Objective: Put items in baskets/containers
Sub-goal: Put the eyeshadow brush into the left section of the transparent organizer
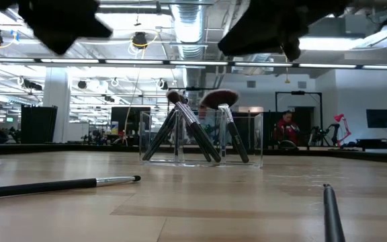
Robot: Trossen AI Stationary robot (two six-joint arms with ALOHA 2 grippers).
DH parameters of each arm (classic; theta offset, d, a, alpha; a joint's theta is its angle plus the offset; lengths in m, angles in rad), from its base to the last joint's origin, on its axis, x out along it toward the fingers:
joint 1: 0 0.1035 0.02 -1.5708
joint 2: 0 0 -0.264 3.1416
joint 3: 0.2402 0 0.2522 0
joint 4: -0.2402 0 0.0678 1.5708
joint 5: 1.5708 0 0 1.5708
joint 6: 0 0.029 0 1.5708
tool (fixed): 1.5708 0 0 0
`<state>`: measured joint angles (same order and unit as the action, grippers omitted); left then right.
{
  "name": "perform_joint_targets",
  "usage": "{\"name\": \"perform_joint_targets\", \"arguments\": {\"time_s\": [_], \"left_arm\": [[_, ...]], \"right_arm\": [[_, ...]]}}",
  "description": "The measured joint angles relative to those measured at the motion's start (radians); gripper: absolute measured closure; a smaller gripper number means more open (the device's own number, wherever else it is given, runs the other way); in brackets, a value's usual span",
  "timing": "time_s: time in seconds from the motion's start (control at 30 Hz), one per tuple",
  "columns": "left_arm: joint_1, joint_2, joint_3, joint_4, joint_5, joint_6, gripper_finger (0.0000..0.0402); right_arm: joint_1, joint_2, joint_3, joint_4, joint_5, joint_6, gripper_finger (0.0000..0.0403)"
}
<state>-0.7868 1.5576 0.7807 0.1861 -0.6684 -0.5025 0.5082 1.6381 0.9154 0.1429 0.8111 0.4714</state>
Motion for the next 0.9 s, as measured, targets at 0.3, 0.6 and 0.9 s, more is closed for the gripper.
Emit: {"name": "perform_joint_targets", "arguments": {"time_s": [0.3,0.6,0.9], "left_arm": [[0.081,0.063,0.000,-0.100,0.192,-0.128,0.0262],[0.101,0.047,0.070,-0.100,0.172,-0.003,0.0302],[0.053,0.047,0.187,-0.314,0.121,-0.071,0.0298]], "right_arm": [[0.013,-0.031,0.000,-0.018,-0.007,-0.001,0.0337],[0.049,-0.031,0.000,-0.057,0.001,0.000,0.0337],[0.033,-0.030,0.000,-0.062,0.002,-0.006,0.0337]]}}
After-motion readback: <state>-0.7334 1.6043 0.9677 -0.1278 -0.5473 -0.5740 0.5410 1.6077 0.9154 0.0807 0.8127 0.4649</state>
